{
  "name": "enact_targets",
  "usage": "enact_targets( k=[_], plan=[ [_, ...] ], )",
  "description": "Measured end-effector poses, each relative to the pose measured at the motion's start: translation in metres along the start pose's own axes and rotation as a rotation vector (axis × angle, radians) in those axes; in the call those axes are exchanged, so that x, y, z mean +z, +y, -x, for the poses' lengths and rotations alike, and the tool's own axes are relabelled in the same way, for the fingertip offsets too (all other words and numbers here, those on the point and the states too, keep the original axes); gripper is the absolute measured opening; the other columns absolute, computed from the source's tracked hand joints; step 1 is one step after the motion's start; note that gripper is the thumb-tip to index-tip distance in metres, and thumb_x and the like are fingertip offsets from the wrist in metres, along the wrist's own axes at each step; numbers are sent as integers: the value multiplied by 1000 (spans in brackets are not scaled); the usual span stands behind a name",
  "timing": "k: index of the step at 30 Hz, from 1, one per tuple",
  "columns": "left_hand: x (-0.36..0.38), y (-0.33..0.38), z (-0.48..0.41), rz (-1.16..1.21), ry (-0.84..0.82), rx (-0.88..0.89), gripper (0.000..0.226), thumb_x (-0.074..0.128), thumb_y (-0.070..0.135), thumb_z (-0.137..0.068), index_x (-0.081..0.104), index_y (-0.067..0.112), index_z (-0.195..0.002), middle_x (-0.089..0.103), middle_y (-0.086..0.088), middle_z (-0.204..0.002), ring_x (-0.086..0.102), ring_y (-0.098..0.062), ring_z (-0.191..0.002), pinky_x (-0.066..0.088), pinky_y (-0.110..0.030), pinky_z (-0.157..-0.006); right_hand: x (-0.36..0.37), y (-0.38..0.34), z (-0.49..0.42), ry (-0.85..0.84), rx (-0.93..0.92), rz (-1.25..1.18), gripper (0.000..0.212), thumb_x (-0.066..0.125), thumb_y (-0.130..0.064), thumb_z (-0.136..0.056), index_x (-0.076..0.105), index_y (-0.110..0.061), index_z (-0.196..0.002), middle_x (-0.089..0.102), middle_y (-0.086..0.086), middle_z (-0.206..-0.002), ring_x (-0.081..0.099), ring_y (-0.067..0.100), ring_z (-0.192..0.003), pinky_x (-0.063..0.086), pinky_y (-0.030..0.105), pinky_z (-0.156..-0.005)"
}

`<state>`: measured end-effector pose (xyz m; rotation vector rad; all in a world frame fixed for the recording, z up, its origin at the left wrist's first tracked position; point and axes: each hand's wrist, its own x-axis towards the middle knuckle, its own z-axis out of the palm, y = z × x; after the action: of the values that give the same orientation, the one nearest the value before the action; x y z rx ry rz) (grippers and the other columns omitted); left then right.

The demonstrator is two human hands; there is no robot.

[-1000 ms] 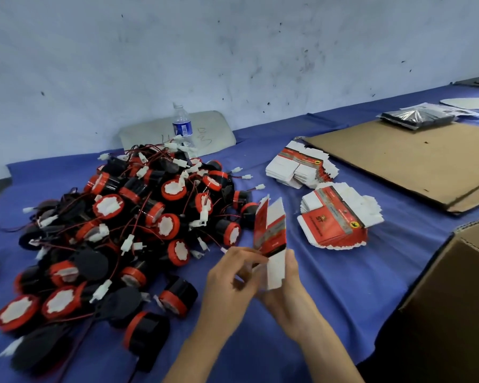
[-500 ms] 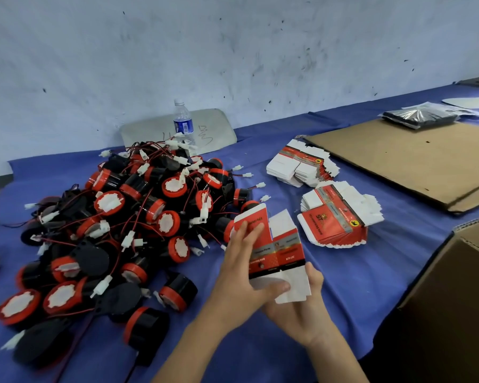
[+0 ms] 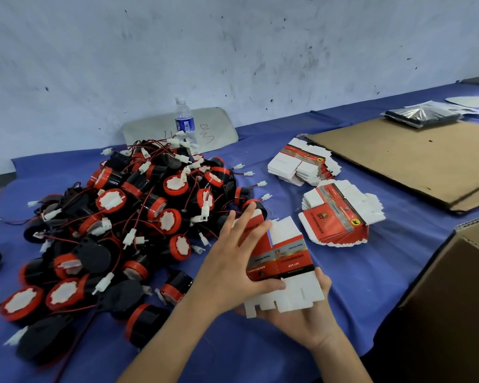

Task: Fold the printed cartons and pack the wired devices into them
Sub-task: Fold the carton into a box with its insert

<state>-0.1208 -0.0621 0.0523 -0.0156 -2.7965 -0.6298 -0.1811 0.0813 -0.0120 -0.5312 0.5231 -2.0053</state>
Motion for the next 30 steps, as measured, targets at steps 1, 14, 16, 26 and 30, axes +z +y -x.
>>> enact_targets(
  k=[1, 14, 16, 26, 30],
  plan=[
    [-2, -1, -2, 9, -16, -7, 99, 62, 75, -65, 14, 47, -147, -24, 31, -151, -18, -11, -146, 33, -49, -109, -1, 0, 0, -13, 5, 12, 86, 73, -64, -67, 56, -12, -133, 53, 19, -138, 51, 38, -126, 31, 69, -103],
    [-33, -7, -17, -5, -6, 49, 40, 81, 47, -70, 46, 28, -76, 47, 16, -75, 44, -3, -67, 39, -22, -79, -5, 1, 3, -74, 198, 29, 87, 65, -61, -79, 34, -17, -146, 47, 22, -142, 41, 51, -129, 11, 76, -104],
    [-49, -10, -20, 106, -200, -43, 27, 82, 38, -72, 55, 33, -69, 60, 14, -69, 56, -2, -66, 46, -18, -67, -7, 2, 1, -94, 243, 38, 88, 66, -64, -76, 41, -14, -144, 47, 24, -141, 41, 52, -128, 12, 78, -103],
    [-69, -29, -28, 429, -581, -158, 12, 73, 23, -85, 63, 25, -79, 66, 8, -76, 64, -8, -71, 49, -18, -63, -2, 2, 4, -110, 287, 66, 82, 59, -66, -80, 44, -15, -143, 44, 22, -145, 39, 49, -131, 11, 77, -104],
    [-63, -34, -29, 547, -614, -206, 17, 71, 20, -87, 58, 22, -76, 62, 11, -72, 60, -7, -68, 47, -18, -65, -2, 4, 9, -10, 249, 25, 74, 45, -62, -91, 35, -14, -148, 40, 19, -148, 38, 43, -135, 19, 69, -107]
  ],
)
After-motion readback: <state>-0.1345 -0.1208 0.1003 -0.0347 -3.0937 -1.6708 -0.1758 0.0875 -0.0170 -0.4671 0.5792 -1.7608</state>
